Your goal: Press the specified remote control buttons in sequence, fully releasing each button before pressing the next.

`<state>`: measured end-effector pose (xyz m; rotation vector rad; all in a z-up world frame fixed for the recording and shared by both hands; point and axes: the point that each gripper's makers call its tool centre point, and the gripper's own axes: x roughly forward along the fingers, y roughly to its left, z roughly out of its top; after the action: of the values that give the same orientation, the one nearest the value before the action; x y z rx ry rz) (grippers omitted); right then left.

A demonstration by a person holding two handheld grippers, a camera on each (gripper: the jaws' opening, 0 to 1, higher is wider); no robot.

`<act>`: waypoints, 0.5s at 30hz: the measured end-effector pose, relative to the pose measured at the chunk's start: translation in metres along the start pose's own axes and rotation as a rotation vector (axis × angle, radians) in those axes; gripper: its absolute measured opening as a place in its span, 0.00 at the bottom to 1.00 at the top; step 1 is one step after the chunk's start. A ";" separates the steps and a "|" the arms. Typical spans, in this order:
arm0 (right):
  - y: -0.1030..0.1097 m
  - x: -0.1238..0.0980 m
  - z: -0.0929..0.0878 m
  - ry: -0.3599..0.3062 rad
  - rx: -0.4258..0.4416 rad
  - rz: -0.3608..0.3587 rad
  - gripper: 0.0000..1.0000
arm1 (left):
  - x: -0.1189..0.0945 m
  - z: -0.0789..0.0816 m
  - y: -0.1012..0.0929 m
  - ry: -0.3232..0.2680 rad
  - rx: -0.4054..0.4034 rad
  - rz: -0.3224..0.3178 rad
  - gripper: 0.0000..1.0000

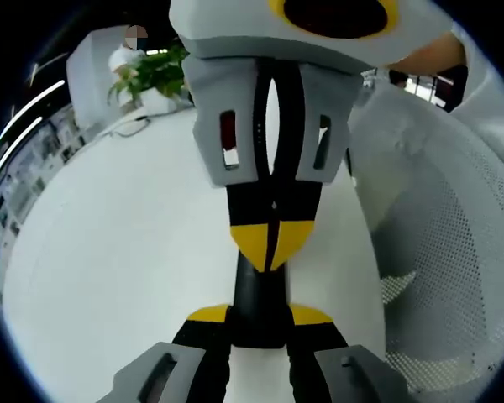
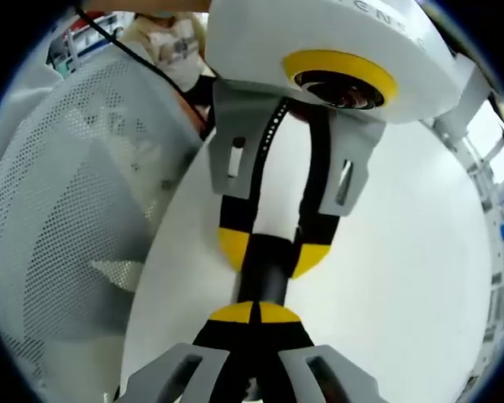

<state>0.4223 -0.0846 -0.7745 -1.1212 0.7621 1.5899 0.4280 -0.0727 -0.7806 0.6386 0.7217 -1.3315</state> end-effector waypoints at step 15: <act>0.000 0.001 -0.001 0.018 0.049 0.035 0.00 | 0.000 0.000 0.000 0.000 0.004 0.000 0.24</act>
<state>0.4226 -0.0852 -0.7755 -1.0934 0.8327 1.5842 0.4281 -0.0732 -0.7807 0.6423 0.7190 -1.3331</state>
